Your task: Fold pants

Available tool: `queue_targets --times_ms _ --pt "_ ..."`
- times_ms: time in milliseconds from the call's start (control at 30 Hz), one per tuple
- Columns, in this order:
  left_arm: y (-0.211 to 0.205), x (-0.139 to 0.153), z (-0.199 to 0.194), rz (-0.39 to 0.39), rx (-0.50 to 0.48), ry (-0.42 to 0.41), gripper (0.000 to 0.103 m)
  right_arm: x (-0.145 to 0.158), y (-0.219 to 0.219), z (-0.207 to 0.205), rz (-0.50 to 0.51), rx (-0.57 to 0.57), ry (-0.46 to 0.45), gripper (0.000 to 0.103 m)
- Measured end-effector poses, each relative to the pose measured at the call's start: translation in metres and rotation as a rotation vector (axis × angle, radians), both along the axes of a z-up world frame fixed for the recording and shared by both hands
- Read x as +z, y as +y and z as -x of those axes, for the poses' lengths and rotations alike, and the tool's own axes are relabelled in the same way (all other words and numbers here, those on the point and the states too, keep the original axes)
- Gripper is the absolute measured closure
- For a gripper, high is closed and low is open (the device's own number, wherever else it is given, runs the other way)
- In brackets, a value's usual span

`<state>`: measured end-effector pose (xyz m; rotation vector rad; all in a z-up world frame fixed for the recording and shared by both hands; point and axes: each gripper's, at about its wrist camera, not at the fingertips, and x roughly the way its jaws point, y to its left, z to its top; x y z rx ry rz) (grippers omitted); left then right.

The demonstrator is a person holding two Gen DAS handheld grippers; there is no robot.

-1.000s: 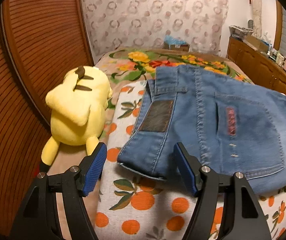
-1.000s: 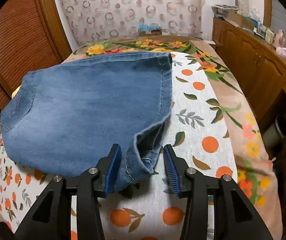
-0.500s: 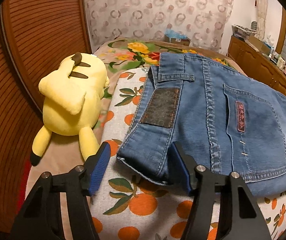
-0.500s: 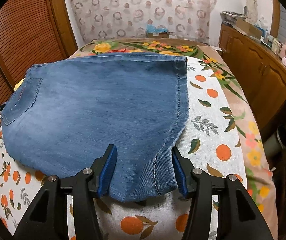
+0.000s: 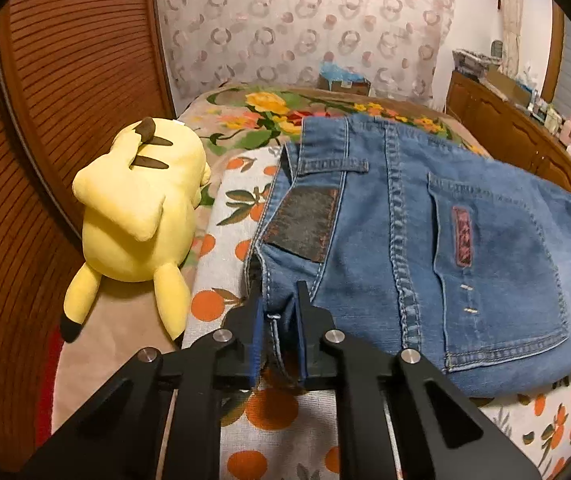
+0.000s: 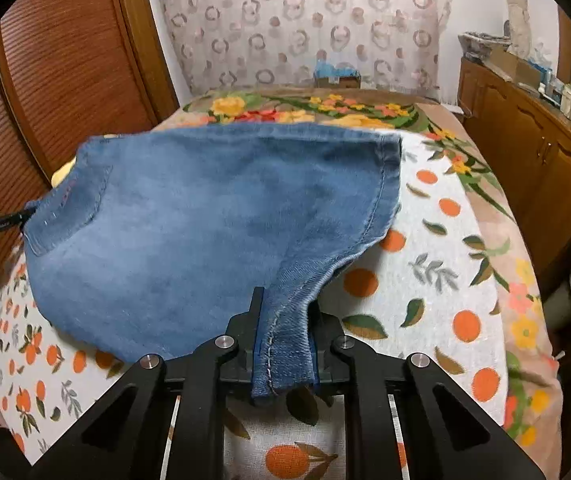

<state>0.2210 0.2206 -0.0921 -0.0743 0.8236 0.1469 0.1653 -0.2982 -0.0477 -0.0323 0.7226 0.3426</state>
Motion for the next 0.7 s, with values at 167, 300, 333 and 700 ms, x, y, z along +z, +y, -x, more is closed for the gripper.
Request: queue_targets --times_ms 167,300,333,700 --pt "-0.002 0.023 0.013 0.004 0.005 -0.080 0.090 0.021 -0.010 0.007 -0.016 -0.011 -0.075 0.087" --pt "-0.014 0.046 0.025 -0.013 -0.008 -0.141 0.090 0.037 -0.014 0.014 0.003 -0.010 -0.135 0.087" --pt "-0.018 0.052 0.029 -0.019 -0.006 -0.152 0.090 0.042 -0.015 0.016 0.005 -0.009 -0.150 0.087" --pt "-0.050 0.077 0.077 -0.020 -0.058 -0.231 0.091 0.052 -0.044 0.058 0.008 -0.039 -0.229 0.087"
